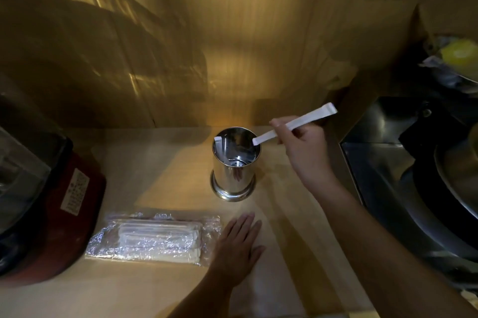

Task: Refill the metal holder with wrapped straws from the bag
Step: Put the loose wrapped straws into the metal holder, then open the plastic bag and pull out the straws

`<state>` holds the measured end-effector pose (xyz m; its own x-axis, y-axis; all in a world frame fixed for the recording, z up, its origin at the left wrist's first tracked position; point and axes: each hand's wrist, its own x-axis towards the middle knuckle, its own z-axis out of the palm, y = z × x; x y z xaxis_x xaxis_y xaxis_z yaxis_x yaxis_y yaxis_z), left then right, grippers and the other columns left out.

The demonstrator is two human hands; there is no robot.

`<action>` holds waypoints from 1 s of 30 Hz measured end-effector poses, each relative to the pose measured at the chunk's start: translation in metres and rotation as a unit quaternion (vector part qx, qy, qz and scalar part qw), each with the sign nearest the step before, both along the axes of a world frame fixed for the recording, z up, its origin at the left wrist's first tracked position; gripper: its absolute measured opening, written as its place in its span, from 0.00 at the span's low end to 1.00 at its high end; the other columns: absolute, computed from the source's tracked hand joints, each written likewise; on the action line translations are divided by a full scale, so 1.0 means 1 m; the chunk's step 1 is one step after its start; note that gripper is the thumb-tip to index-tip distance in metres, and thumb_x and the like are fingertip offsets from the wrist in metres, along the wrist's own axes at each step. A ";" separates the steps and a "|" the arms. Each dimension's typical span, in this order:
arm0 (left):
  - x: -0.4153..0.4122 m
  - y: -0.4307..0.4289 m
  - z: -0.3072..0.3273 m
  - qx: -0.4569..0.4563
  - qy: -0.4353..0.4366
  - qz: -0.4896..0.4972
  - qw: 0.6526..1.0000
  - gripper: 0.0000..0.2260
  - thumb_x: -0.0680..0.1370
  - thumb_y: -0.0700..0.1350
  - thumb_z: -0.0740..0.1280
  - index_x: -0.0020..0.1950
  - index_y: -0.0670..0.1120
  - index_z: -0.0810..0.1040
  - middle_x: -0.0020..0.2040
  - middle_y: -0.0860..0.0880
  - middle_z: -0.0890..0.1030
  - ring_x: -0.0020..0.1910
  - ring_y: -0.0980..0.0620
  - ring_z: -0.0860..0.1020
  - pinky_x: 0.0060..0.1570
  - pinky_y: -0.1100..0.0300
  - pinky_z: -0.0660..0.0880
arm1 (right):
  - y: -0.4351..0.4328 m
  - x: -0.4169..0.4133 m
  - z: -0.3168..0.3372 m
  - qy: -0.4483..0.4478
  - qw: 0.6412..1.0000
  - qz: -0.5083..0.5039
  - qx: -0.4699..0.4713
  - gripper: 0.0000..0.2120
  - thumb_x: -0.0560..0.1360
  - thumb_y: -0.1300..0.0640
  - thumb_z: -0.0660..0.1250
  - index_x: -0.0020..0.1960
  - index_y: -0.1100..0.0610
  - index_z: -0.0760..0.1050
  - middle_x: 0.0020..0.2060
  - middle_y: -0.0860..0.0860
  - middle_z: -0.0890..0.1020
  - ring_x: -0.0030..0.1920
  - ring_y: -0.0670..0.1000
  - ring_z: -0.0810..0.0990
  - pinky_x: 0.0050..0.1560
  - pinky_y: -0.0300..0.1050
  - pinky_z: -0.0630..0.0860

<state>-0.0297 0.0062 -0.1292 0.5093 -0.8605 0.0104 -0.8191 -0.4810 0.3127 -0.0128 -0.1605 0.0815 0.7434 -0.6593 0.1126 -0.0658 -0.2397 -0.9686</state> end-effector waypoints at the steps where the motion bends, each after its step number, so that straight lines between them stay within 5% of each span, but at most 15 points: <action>1: 0.000 0.000 0.000 -0.001 0.001 0.000 1.000 0.22 0.75 0.59 0.56 0.62 0.49 0.77 0.63 0.49 0.79 0.63 0.52 0.76 0.64 0.56 0.62 | 0.002 0.006 -0.004 0.010 1.000 0.003 -0.019 0.09 0.74 0.55 0.65 0.36 0.47 0.77 0.24 0.43 0.76 0.27 0.40 0.72 0.29 0.35 0.67; 4: 0.001 0.001 0.001 -0.002 0.003 -0.007 1.000 0.22 0.75 0.59 0.56 0.62 0.49 0.76 0.63 0.49 0.79 0.63 0.52 0.76 0.64 0.56 0.62 | 0.010 0.019 -0.017 0.062 0.995 0.030 -0.077 0.10 0.74 0.59 0.64 0.36 0.49 0.77 0.27 0.41 0.78 0.32 0.40 0.75 0.34 0.40 0.71; 7: 0.001 0.001 0.003 0.004 0.012 -0.015 1.000 0.22 0.75 0.59 0.56 0.63 0.50 0.76 0.63 0.49 0.79 0.63 0.52 0.75 0.63 0.56 0.62 | 0.014 0.027 -0.028 0.169 0.970 0.067 -0.161 0.06 0.74 0.58 0.63 0.41 0.54 0.79 0.37 0.52 0.82 0.41 0.54 0.79 0.42 0.52 0.75; 13: 0.004 0.001 0.012 0.022 -0.016 -0.050 0.998 0.23 0.73 0.60 0.55 0.60 0.51 0.78 0.60 0.52 0.81 0.60 0.55 0.78 0.62 0.57 0.65 | 0.012 0.031 -0.034 0.280 0.935 0.100 -0.195 0.04 0.71 0.54 0.65 0.40 0.53 0.77 0.36 0.51 0.80 0.43 0.55 0.79 0.42 0.47 0.73; 16: 0.007 0.003 0.018 0.006 -0.050 -0.068 0.996 0.23 0.69 0.61 0.64 0.58 0.52 0.79 0.57 0.54 0.82 0.57 0.57 0.79 0.55 0.63 0.77 | 0.011 0.032 -0.034 0.277 0.939 0.087 -0.184 0.04 0.71 0.53 0.66 0.38 0.50 0.76 0.34 0.48 0.78 0.42 0.52 0.78 0.39 0.43 0.68; 20: 0.018 0.011 0.032 -0.042 -0.071 -0.048 0.995 0.21 0.63 0.55 0.72 0.54 0.49 0.81 0.51 0.53 0.85 0.50 0.56 0.82 0.48 0.64 0.79 | 0.013 0.035 -0.027 0.232 0.950 0.077 -0.195 0.06 0.72 0.57 0.64 0.37 0.49 0.76 0.29 0.44 0.75 0.39 0.52 0.76 0.40 0.46 0.70; 24: 0.037 0.020 0.053 -0.093 0.006 -0.024 0.995 0.11 0.72 0.46 0.65 0.52 0.47 0.80 0.46 0.48 0.85 0.44 0.47 0.82 0.46 0.60 0.79 | 0.027 0.039 -0.018 0.172 0.961 0.099 -0.191 0.06 0.74 0.59 0.63 0.40 0.53 0.76 0.29 0.43 0.73 0.37 0.51 0.74 0.40 0.50 0.73; 30: 0.077 0.071 0.067 -0.152 0.073 0.117 0.979 0.13 0.74 0.44 0.55 0.48 0.44 0.79 0.45 0.43 0.83 0.45 0.43 0.79 0.47 0.53 0.72 | 0.076 0.041 -0.038 0.155 0.941 0.192 -0.232 0.05 0.74 0.59 0.63 0.45 0.57 0.78 0.37 0.56 0.82 0.39 0.55 0.78 0.40 0.48 0.72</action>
<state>0.0474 0.0769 -0.0625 0.7071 -0.6886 0.1606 -0.6340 -0.5169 0.5752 0.0281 -0.0841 0.0432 0.9611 -0.2693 0.0607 -0.1506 -0.6956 -0.7025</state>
